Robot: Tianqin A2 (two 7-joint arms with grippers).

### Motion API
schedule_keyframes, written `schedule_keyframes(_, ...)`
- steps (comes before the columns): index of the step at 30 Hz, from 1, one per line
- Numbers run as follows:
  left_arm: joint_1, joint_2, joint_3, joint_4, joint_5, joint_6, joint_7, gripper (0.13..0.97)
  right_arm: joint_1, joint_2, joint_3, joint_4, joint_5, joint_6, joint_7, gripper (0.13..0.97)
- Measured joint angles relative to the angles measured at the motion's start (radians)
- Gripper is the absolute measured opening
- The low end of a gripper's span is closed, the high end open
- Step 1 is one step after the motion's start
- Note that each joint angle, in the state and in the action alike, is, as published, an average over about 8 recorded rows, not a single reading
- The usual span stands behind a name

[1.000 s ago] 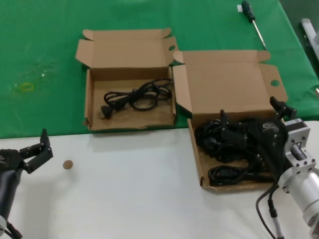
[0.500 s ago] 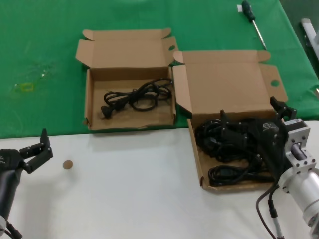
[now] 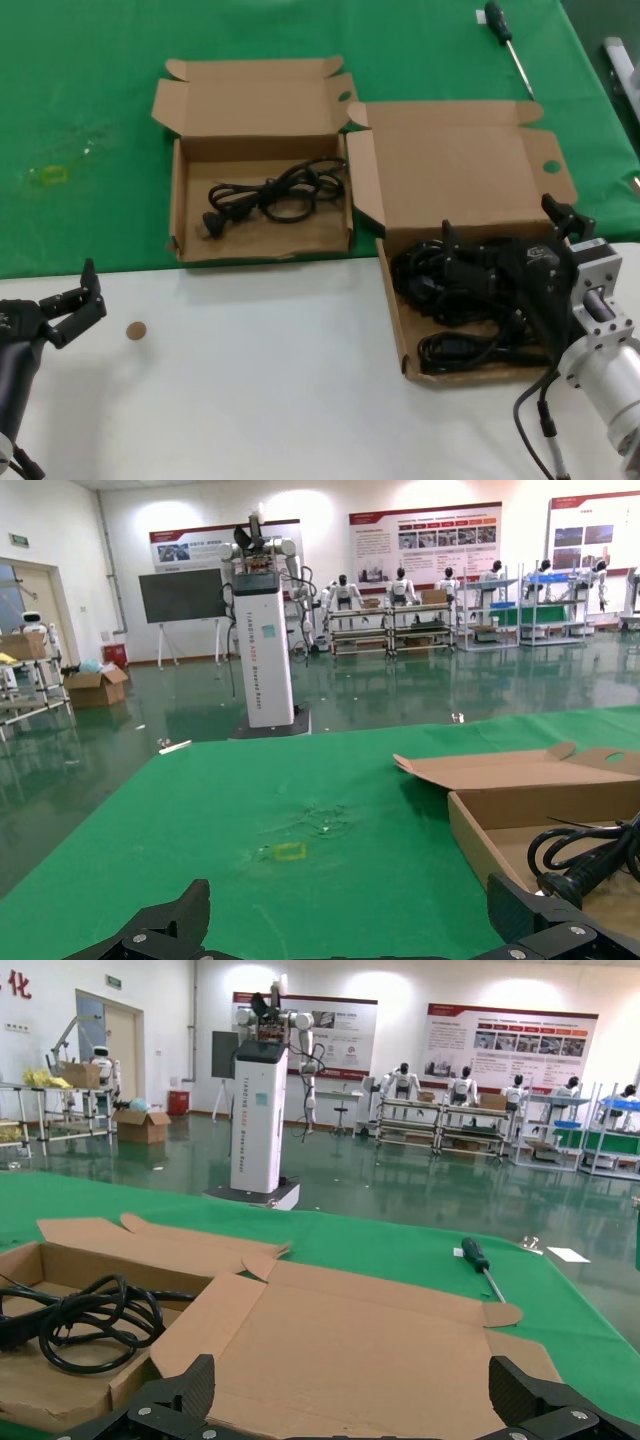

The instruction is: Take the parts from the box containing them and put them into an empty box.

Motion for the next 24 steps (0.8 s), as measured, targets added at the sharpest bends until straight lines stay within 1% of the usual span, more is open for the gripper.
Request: schedule_keyframes(24,0.0,0.0,0.0,0.0,0.0,0.0,0.0,0.966,0.0,0.0,0.0,0.0,0.0,0.0,0.0,0.966)
